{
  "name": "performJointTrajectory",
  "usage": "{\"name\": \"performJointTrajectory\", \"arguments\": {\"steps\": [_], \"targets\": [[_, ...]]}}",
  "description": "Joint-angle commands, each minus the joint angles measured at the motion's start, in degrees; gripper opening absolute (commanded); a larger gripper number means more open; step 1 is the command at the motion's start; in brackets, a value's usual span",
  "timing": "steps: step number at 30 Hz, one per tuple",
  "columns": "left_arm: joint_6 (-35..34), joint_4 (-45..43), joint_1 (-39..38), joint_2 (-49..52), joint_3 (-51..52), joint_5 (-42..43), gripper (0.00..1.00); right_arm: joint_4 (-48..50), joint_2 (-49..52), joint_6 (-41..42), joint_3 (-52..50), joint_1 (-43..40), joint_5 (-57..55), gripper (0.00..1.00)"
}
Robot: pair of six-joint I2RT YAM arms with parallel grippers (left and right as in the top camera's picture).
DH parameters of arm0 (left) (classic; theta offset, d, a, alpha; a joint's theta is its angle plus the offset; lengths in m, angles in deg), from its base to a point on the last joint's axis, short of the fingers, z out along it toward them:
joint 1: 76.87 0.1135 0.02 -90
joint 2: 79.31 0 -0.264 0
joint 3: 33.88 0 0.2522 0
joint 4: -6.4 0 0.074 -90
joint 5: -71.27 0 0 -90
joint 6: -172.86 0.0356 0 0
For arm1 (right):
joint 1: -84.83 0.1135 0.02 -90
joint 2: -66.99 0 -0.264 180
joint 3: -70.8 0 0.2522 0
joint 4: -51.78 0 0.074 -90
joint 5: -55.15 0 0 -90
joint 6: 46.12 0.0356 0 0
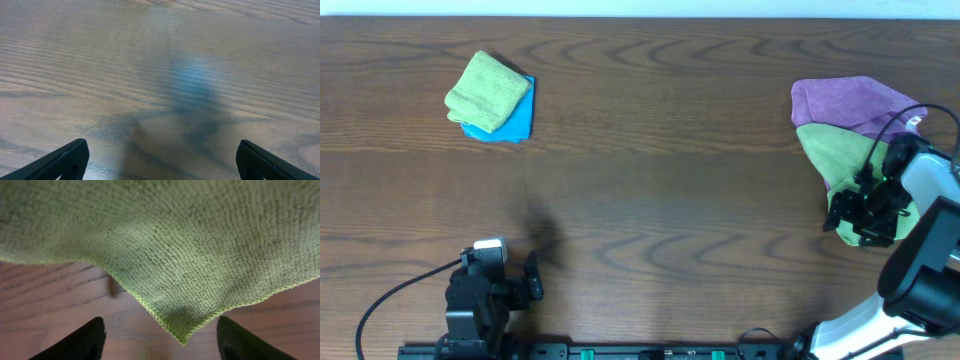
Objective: Fold the cloth
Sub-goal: 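Lower the right gripper onto the green cloth's near corner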
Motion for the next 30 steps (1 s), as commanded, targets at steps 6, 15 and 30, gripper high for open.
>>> {"name": "performJointTrajectory", "arguments": {"steps": [6,15,30], "targets": [[1.2,0.72,-0.22,-0.37,0.28,-1.03,0.95,0.76,0.44,-0.28,-0.37,-0.7,-1.68,0.66],[1.2,0.72,-0.22,-0.37,0.28,-1.03,0.95,1.42,0.44,-0.28,-1.07,-0.7,-1.7,0.64],[1.2,0.72,-0.22,-0.37,0.28,-1.03,0.95,2.43,0.44,0.15,-2.03,-0.7,-1.7,0.48]]}}
